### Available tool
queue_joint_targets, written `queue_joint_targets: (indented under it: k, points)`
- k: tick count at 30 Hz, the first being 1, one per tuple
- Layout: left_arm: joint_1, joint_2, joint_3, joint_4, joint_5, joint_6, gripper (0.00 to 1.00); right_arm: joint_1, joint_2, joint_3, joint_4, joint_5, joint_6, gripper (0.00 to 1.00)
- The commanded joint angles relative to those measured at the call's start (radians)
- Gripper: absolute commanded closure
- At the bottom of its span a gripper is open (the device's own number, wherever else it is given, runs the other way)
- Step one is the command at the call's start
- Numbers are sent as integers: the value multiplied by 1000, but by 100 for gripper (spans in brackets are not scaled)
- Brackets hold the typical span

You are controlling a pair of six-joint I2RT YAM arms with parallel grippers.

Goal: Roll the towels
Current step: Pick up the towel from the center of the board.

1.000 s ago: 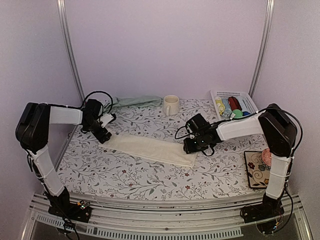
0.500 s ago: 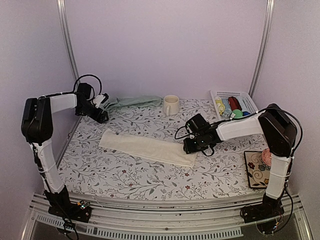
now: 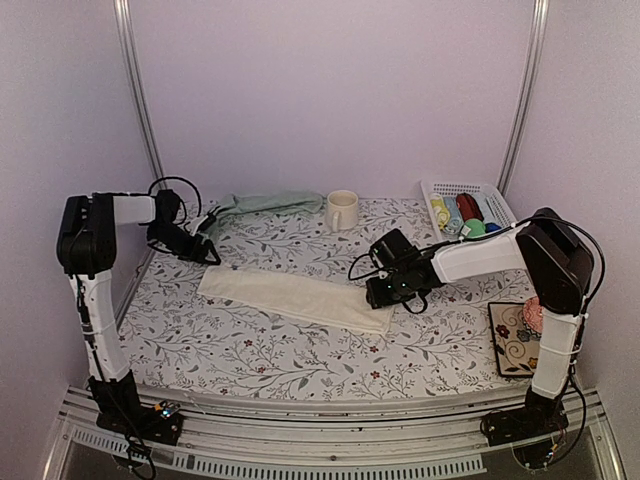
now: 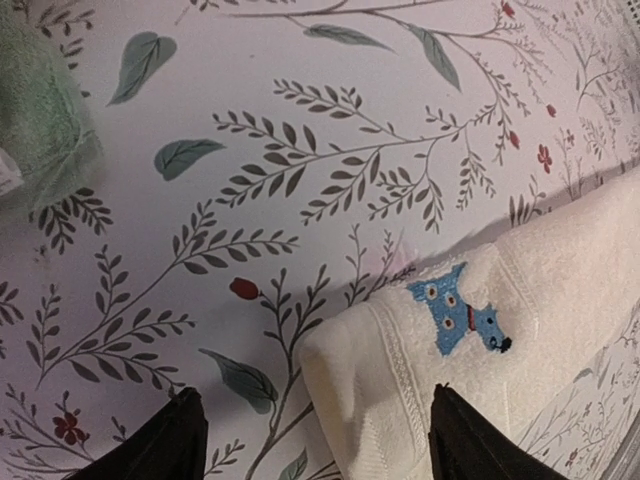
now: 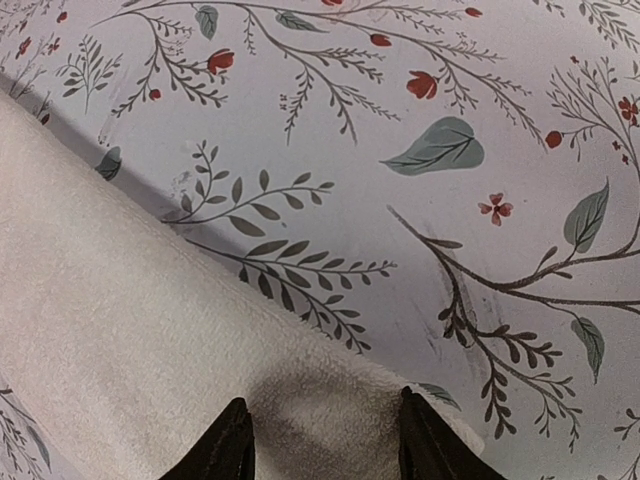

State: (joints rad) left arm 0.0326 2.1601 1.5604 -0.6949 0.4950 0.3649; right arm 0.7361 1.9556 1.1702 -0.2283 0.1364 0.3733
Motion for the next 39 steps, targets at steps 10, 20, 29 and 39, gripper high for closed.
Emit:
queue_joint_targets:
  k: [10, 20, 29, 39]
  points:
    - [-3, 32, 57, -44, 111, -22, 37, 10, 5, -12, 4, 11, -10, 50]
    - [-7, 64, 73, -54, 132, -31, 47, 15, 0, -14, 5, 15, -13, 50]
    - [-15, 68, 78, -54, 163, -33, 66, 17, 6, -13, 3, 20, -14, 50]
    - [-19, 78, 79, -19, 147, -57, 100, 18, 9, -12, 0, 26, -14, 50]
